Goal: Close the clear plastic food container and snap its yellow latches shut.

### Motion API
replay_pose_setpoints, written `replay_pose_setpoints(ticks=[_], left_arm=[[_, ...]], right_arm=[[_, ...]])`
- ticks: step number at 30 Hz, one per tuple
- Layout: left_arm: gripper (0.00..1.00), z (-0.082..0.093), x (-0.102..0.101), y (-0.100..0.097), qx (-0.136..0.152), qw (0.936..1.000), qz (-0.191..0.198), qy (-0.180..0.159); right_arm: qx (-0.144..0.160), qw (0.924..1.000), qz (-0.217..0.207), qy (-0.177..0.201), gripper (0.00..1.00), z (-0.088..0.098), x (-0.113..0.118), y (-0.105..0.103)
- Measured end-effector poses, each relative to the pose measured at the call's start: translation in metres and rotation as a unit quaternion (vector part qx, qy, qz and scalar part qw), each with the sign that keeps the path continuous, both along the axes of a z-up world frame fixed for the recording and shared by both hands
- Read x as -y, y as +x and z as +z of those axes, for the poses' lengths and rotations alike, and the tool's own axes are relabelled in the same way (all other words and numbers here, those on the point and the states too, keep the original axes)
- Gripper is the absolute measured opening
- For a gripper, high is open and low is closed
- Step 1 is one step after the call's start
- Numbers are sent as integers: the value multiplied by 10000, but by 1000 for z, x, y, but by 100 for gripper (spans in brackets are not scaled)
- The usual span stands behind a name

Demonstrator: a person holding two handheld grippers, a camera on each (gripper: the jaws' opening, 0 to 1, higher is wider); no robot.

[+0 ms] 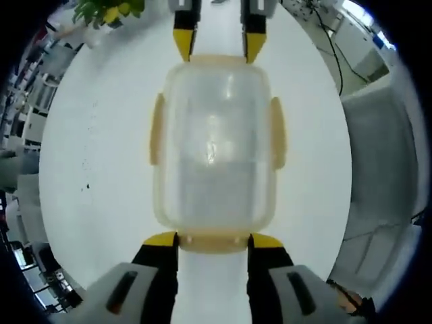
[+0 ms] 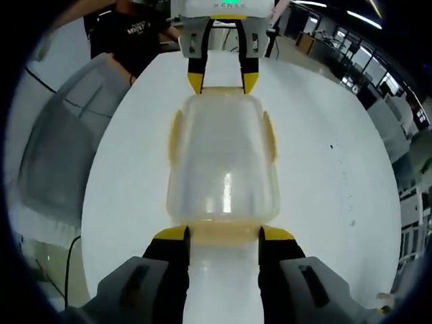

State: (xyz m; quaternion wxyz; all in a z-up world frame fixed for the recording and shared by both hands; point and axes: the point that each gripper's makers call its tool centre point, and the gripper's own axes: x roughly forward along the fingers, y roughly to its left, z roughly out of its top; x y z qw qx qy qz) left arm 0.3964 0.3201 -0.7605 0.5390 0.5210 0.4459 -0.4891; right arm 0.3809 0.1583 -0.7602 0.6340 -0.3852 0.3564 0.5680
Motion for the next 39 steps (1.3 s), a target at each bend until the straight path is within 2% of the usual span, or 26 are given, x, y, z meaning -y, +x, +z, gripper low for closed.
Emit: replay_pose_setpoints(ticks=[7, 10, 22, 39], left_arm=[[34, -12, 36, -3, -204, 9995, -79, -238], [34, -15, 43, -4, -228, 9994, -101, -243], [34, -21, 49, -10, -355, 9989, 26, -304], [35, -26, 53, -10, -401, 9986, -35, -349]], right_arm=[[-36, 9999, -74, -109, 36, -2, 32, -4], [-63, 9998, -85, -150, 36, -5, 39, -5], [-125, 9992, 15, -373, 36, -19, 48, -6], [-256, 9988, -33, -404, 37, -28, 52, -8]])
